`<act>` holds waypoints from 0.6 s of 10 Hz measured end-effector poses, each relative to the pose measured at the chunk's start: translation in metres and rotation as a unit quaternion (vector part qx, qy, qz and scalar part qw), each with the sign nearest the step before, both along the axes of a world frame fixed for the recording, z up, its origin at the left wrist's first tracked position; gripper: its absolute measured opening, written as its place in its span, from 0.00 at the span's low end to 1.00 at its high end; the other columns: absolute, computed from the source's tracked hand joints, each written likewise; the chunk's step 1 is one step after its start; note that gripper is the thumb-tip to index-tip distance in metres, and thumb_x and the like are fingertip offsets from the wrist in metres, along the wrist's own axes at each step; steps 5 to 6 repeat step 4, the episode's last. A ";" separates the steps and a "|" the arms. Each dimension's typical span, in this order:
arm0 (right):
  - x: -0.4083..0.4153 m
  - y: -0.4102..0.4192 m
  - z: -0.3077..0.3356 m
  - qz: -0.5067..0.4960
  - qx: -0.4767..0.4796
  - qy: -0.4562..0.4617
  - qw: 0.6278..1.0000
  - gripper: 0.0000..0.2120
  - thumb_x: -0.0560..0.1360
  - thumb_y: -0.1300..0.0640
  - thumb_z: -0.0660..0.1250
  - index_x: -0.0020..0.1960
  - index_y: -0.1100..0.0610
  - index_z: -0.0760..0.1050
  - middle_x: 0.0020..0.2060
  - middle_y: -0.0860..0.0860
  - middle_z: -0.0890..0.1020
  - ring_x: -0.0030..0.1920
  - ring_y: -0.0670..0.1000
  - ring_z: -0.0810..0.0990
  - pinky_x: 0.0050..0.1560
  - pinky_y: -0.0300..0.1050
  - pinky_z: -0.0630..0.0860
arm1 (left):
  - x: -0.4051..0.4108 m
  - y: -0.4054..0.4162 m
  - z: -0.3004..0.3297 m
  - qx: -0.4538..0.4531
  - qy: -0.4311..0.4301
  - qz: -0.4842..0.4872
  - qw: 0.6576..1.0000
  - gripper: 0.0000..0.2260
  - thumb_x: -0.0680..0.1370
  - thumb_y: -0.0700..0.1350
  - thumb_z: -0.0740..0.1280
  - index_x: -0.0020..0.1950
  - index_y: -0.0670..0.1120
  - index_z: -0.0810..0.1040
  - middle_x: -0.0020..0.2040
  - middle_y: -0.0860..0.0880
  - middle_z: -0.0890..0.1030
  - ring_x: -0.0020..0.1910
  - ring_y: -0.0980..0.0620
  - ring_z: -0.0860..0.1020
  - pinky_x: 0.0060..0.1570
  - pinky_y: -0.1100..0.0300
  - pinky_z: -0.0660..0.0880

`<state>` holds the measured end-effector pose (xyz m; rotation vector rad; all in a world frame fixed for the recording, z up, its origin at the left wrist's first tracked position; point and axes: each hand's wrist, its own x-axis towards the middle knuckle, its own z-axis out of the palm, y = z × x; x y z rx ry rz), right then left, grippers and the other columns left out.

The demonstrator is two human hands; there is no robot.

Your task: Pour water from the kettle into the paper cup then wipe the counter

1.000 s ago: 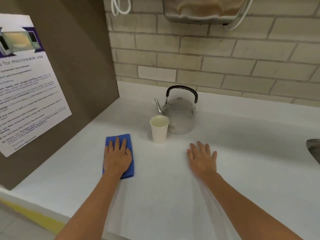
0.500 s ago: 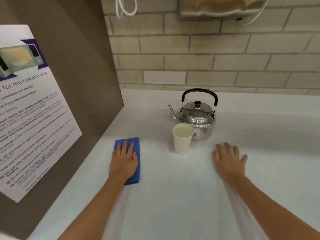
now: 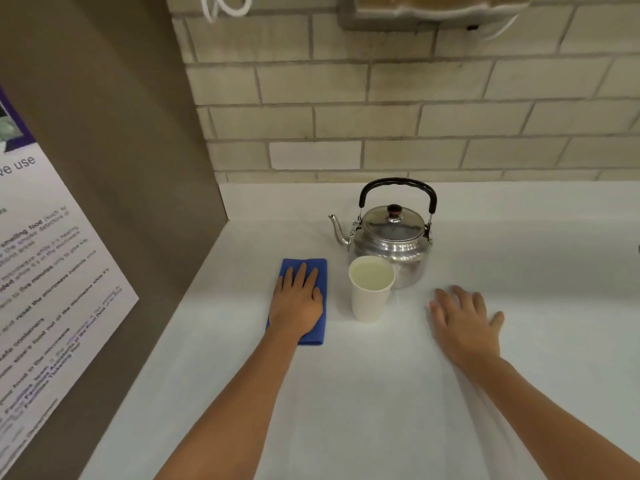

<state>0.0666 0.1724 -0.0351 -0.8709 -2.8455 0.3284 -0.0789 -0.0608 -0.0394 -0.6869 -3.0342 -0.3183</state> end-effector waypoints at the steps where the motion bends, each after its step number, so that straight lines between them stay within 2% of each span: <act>1: 0.001 0.000 0.005 0.001 -0.009 -0.010 1.000 0.20 0.78 0.45 0.47 0.69 0.46 0.61 0.71 0.48 0.62 0.71 0.54 0.56 0.67 0.65 0.53 | 0.009 -0.009 -0.003 0.007 0.025 0.007 1.000 0.22 0.80 0.47 0.49 0.75 0.47 0.54 0.77 0.45 0.56 0.76 0.44 0.54 0.75 0.49 0.51; 3: 0.002 0.008 0.025 0.019 -0.063 -0.046 0.997 0.21 0.79 0.45 0.45 0.70 0.45 0.61 0.72 0.47 0.62 0.71 0.53 0.58 0.66 0.63 0.55 | -0.003 -0.005 0.008 -0.010 -0.036 0.047 0.998 0.23 0.81 0.48 0.46 0.76 0.47 0.47 0.78 0.45 0.49 0.77 0.44 0.47 0.76 0.49 0.46; 4: -0.001 0.014 0.038 0.034 -0.073 -0.015 0.997 0.22 0.79 0.44 0.46 0.71 0.45 0.58 0.73 0.48 0.60 0.73 0.53 0.56 0.70 0.64 0.52 | -0.001 -0.007 0.012 -0.012 -0.050 0.043 0.998 0.23 0.81 0.49 0.46 0.76 0.47 0.45 0.78 0.45 0.47 0.77 0.43 0.45 0.75 0.48 0.46; 6: -0.001 0.014 0.038 0.034 -0.073 -0.015 0.997 0.22 0.79 0.44 0.46 0.71 0.45 0.58 0.73 0.48 0.60 0.73 0.53 0.56 0.70 0.64 0.52 | -0.001 -0.007 0.012 -0.012 -0.050 0.043 0.998 0.23 0.81 0.49 0.46 0.76 0.47 0.45 0.78 0.45 0.47 0.77 0.43 0.45 0.75 0.48 0.46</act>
